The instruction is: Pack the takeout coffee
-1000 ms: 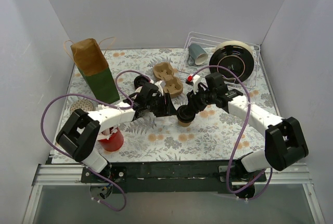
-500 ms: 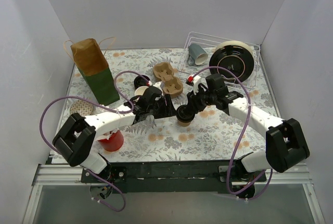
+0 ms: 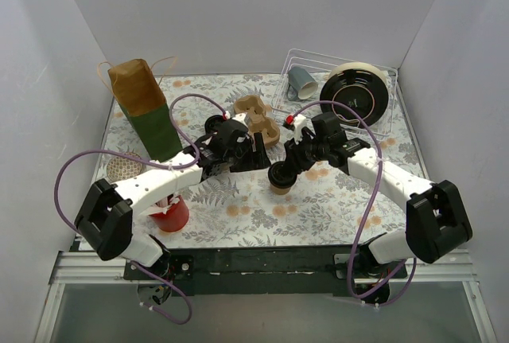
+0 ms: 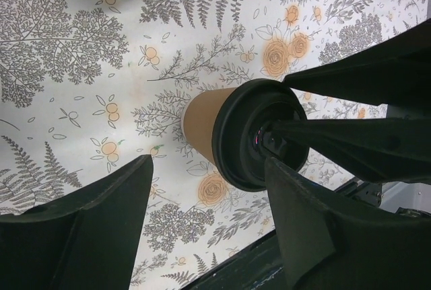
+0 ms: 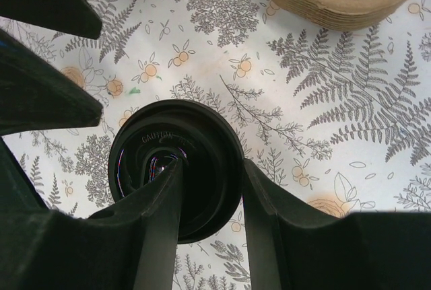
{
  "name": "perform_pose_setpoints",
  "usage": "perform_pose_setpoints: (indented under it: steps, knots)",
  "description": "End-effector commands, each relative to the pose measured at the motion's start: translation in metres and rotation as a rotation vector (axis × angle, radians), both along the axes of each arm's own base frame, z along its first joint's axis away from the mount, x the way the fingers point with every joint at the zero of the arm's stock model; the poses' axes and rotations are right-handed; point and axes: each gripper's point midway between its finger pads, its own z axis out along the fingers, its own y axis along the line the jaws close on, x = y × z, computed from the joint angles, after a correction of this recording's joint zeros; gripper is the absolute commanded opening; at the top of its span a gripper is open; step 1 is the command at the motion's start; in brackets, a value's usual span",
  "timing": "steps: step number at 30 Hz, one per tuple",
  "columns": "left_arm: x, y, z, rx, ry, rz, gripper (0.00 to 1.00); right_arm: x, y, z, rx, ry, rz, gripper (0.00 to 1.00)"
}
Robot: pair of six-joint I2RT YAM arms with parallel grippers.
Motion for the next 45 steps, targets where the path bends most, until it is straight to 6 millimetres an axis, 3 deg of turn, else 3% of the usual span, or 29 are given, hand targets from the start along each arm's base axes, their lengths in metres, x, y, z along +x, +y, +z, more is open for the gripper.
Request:
perform_pose_setpoints:
  steps: [1,12,17,19,20,22,31,34,36,37,45]
  knots:
    - [0.001,0.009,0.034,-0.005,-0.073,0.006,0.67,-0.023,-0.049,-0.049,-0.247,0.166,-0.154,0.39]
    - [-0.023,0.034,0.091,-0.073,-0.201,-0.022,0.74,-0.004,-0.117,-0.031,-0.399,0.100,-0.506,0.39]
    - [-0.035,0.056,0.114,-0.066,-0.259,-0.005,0.75,-0.010,-0.161,-0.044,-0.431,0.160,-0.673,0.39]
    - [-0.038,0.065,0.115,-0.057,-0.281,0.007,0.76,-0.007,-0.159,-0.034,-0.383,0.126,-0.678,0.39]
    - [-0.040,0.071,0.121,-0.058,-0.307,0.019,0.76,-0.003,-0.142,-0.027,-0.292,0.118,-0.638,0.39]
    - [-0.042,0.075,0.116,-0.055,-0.307,0.025,0.77,-0.004,-0.135,-0.017,-0.227,0.099,-0.633,0.39]
    - [-0.046,0.059,0.114,-0.093,-0.289,-0.046,0.77,-0.009,-0.132,0.007,-0.162,0.059,-0.631,0.50]
    - [-0.043,0.059,0.114,-0.086,-0.293,-0.042,0.77,-0.015,-0.105,0.013,0.010,0.119,-0.633,0.52]
    - [-0.042,0.057,0.116,-0.086,-0.297,-0.046,0.77,-0.028,-0.097,0.005,0.097,0.146,-0.660,0.57]
    - [-0.041,0.055,0.111,-0.073,-0.289,-0.053,0.77,-0.021,-0.094,0.014,0.166,0.112,-0.695,0.60]
    - [-0.038,0.055,0.104,-0.060,-0.283,-0.052,0.78,-0.020,-0.099,-0.008,0.118,0.105,-0.739,0.66]
